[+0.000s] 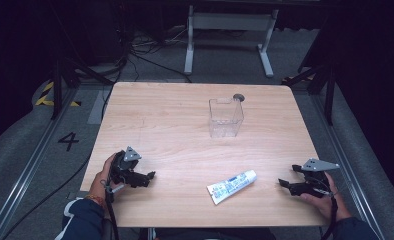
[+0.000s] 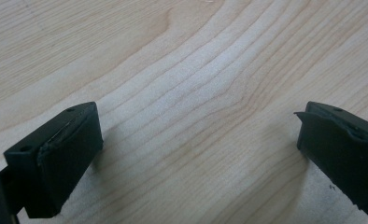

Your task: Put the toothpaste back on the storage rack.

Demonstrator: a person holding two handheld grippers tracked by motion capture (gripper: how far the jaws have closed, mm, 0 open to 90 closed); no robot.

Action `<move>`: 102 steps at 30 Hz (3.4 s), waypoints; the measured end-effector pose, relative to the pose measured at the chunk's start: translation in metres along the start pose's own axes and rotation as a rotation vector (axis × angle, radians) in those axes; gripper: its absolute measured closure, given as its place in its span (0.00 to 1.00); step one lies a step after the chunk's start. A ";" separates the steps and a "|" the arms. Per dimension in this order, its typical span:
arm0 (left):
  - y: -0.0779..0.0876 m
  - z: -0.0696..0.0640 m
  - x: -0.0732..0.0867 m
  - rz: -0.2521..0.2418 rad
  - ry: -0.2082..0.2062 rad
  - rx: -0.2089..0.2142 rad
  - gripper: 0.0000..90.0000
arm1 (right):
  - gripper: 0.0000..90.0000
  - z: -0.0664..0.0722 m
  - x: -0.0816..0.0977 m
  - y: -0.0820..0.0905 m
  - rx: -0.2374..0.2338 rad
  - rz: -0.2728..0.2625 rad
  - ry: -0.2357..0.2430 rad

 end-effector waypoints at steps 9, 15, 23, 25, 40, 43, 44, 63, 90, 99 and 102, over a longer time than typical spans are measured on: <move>-0.001 0.000 -0.001 0.002 -0.014 0.023 0.00 | 0.17 0.000 0.000 0.000 0.002 0.002 -0.001; 0.000 -0.001 0.001 0.006 -0.016 0.028 0.00 | 0.17 0.000 -0.002 -0.001 0.002 0.024 0.030; 0.000 -0.001 0.001 0.005 -0.033 0.044 0.00 | 0.18 0.017 -0.008 0.001 -0.088 0.066 0.128; 0.000 -0.001 0.001 0.005 -0.033 0.044 0.00 | 0.18 0.022 -0.012 0.002 -0.110 0.067 0.154; 0.000 0.000 0.000 0.002 -0.041 0.039 0.00 | 0.21 0.065 -0.045 0.003 -0.227 0.082 0.353; 0.000 0.000 0.000 0.003 -0.040 0.040 0.00 | 0.21 0.072 -0.052 0.001 -0.239 0.077 0.382; 0.000 0.000 0.000 0.003 -0.039 0.040 0.00 | 0.21 0.074 -0.054 0.001 -0.249 0.078 0.387; 0.000 -0.001 0.001 0.005 -0.032 0.044 0.00 | 0.24 0.132 -0.088 -0.018 -0.373 0.109 0.588; 0.000 -0.001 0.001 0.005 -0.032 0.045 0.00 | 0.31 0.182 -0.088 -0.054 -0.478 0.285 0.854; 0.000 -0.001 0.001 0.006 -0.033 0.047 0.00 | 0.43 0.180 -0.091 -0.061 -0.487 0.288 0.827; 0.000 -0.001 0.001 0.006 -0.033 0.047 0.00 | 0.46 0.179 -0.092 -0.062 -0.481 0.292 0.804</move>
Point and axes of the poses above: each handheld gripper's, and its own axes: y roughly backward along the jaws, x roughly out of its underside, z roughly to its left, the point moved 8 cm from there along -y, roughly forward along the jaws, and after that the axes turned 5 degrees about x, right-handed, at the moved point
